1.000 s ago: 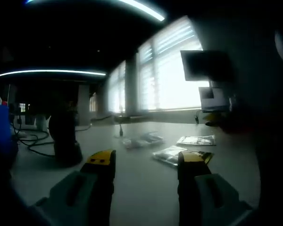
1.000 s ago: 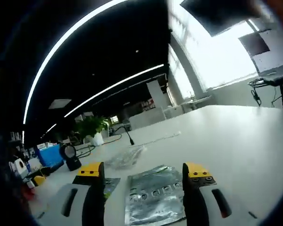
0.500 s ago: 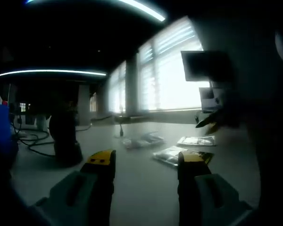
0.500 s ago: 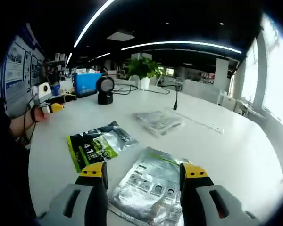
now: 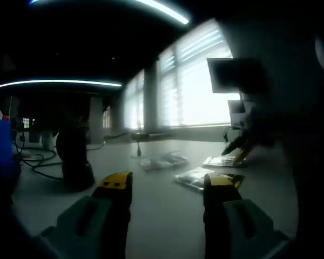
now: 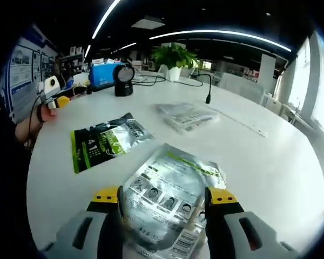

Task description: Clip sheet goods on table flip sheet goods clip sheet goods scan sheet goods put sheet goods back to table

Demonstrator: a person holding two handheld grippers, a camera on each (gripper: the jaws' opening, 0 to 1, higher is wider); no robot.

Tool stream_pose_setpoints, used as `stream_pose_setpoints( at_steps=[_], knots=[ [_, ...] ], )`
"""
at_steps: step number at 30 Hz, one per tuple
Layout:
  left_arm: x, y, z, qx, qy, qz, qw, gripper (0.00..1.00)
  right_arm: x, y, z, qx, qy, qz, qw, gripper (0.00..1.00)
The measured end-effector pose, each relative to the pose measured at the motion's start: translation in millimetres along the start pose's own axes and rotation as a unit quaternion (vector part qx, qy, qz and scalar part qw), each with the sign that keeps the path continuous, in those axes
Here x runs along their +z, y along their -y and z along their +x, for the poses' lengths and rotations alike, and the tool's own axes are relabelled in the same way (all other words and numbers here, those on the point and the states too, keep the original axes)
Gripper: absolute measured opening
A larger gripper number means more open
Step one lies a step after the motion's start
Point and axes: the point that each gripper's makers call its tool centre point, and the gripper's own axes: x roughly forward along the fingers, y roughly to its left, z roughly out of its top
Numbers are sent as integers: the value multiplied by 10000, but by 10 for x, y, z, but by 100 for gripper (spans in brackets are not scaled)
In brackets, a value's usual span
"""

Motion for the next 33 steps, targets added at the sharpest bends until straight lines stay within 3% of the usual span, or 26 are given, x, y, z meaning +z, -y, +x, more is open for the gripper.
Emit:
stream_pose_setpoints(
  at_steps=[6,13,21,26,33],
  knots=[
    [-2,1,0,2,-6,1,10000,46,-69,-33,1,-175,87,549,9983,54],
    [-2,4,-2,2,-7,9,10000,46,-49,-70,24,-751,149,859,9934,57],
    [4,4,-7,3,3,16,10000,46,-41,-176,-4,-1378,241,1294,9817,58],
    [5,6,-6,-6,4,14,10000,46,-71,-207,-41,-1859,306,1563,9696,57],
    [15,22,-8,-47,22,8,10000,46,-56,-201,-40,-1971,416,1606,9662,57]
  ],
)
